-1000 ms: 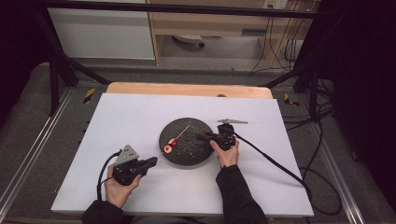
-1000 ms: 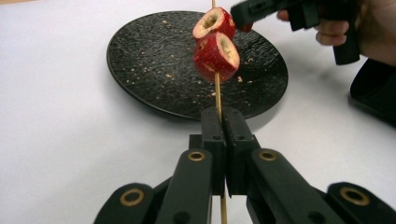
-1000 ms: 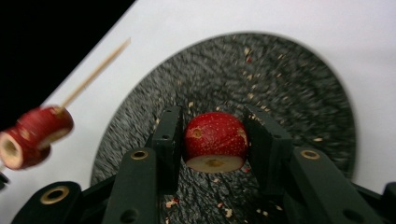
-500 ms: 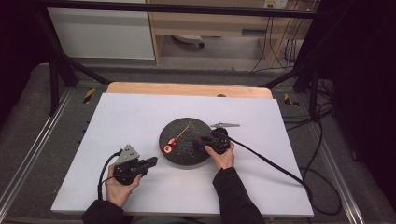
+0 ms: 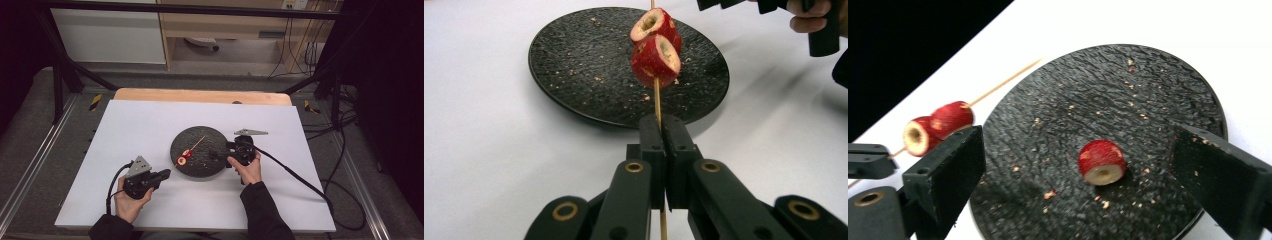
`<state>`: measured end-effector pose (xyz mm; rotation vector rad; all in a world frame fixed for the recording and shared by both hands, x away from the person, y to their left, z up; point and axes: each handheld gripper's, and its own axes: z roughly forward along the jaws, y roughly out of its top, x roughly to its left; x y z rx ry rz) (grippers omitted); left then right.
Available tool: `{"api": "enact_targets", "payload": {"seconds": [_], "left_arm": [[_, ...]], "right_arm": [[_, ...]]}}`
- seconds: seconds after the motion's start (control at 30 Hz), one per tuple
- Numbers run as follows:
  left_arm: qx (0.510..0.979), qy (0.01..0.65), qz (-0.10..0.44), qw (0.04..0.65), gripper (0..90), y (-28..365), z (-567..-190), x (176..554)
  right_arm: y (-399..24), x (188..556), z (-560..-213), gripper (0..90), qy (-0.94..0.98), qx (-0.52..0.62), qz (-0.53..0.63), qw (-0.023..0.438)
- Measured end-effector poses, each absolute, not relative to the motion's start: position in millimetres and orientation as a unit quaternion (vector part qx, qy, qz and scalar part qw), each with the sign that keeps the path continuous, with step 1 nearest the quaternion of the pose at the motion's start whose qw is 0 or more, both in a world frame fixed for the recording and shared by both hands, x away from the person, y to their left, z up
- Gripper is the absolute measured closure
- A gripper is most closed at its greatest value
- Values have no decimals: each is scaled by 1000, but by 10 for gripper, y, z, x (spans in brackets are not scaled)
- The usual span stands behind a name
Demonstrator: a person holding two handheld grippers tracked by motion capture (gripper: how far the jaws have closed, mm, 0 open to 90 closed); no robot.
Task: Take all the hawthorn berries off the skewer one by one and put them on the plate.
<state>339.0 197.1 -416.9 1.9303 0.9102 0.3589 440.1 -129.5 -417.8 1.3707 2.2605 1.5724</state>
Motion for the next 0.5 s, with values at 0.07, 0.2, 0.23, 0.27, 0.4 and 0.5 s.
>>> {"api": "enact_targets", "payload": {"seconds": [0.07, 0.2, 0.23, 0.27, 0.4, 0.5], "left_arm": [[789, 368, 145, 469, 879, 1954, -4168, 3384], [792, 362, 142, 471, 879, 1900, -4165, 3366], [793, 360, 142, 471, 879, 1885, -4164, 3361], [794, 358, 142, 471, 879, 1864, -4164, 3354], [797, 350, 142, 471, 879, 1801, -4161, 3335], [799, 345, 139, 472, 879, 1750, -4158, 3328]], "right_arm": [[-1315, 4347, -4147, 69, 730, 443, 519, 23], [-1310, 4272, -4118, 60, 734, 433, 523, 12], [-1309, 4254, -4114, 61, 734, 430, 526, 10], [-1304, 4232, -4110, 61, 733, 428, 529, 6], [-1284, 4171, -4106, 64, 730, 425, 535, -8], [-1273, 4148, -4111, 72, 730, 422, 538, -15]]}}
